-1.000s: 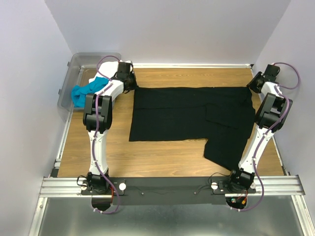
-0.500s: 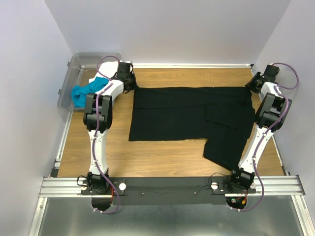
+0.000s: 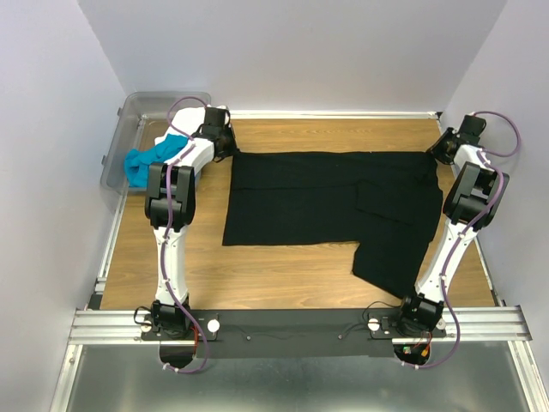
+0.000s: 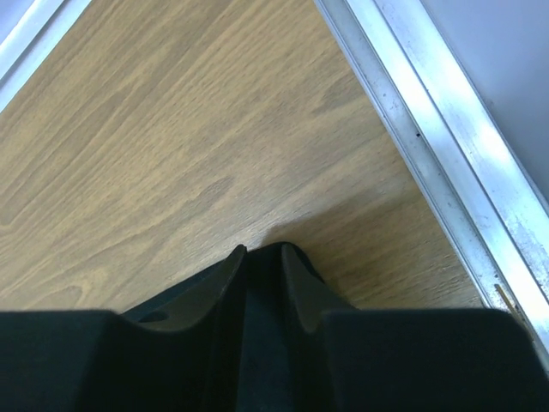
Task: Fold and stack the t-shirts
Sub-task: Fold the tshirt
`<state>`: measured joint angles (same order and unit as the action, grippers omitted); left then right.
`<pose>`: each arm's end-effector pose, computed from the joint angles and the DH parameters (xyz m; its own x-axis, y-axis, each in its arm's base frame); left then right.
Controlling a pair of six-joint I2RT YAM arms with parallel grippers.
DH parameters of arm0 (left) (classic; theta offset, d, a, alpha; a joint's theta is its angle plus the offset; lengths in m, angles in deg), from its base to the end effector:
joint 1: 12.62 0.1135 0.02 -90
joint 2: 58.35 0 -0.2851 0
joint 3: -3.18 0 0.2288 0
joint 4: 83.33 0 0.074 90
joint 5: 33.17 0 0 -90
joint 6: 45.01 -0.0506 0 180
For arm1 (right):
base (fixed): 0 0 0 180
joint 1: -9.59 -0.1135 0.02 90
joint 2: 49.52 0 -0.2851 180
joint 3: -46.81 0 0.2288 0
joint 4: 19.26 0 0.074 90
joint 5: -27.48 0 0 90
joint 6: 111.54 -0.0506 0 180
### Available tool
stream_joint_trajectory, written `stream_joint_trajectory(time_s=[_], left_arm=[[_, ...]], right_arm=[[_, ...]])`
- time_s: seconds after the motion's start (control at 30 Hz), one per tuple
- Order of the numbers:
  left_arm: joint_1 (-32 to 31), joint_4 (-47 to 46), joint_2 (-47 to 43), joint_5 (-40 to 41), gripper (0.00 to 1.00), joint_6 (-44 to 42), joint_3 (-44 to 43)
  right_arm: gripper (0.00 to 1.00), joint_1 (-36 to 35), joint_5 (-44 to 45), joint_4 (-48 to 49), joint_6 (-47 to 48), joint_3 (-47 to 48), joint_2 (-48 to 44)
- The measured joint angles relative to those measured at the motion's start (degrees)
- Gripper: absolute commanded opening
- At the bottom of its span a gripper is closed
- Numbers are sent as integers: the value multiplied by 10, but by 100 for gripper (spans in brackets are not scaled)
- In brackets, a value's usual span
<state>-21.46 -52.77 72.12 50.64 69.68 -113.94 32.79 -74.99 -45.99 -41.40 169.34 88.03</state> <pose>0.5102 -0.0849 0.1914 -0.7185 -0.3085 -0.6233 -0.0777 0.9262 -0.3689 0.5038 -0.2040 0.1645 -0.4953 0.5732 -0.6528 0.4304 0.8146 0.3887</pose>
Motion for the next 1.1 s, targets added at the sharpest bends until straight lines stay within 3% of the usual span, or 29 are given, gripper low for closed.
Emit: stream_joint_trajectory(time_s=[0.43,1.03,1.1], left_arm=[[4,6,5,0,0,0,-7],[21,8,14,-4,0,0,-14],[21,9,24,-6,6,-1,-24]], right_arm=[[1,0,5,-4,0,0,0],[4,-8,49,-19,-37,58,16],[8,-8,46,-19,-37,66,24]])
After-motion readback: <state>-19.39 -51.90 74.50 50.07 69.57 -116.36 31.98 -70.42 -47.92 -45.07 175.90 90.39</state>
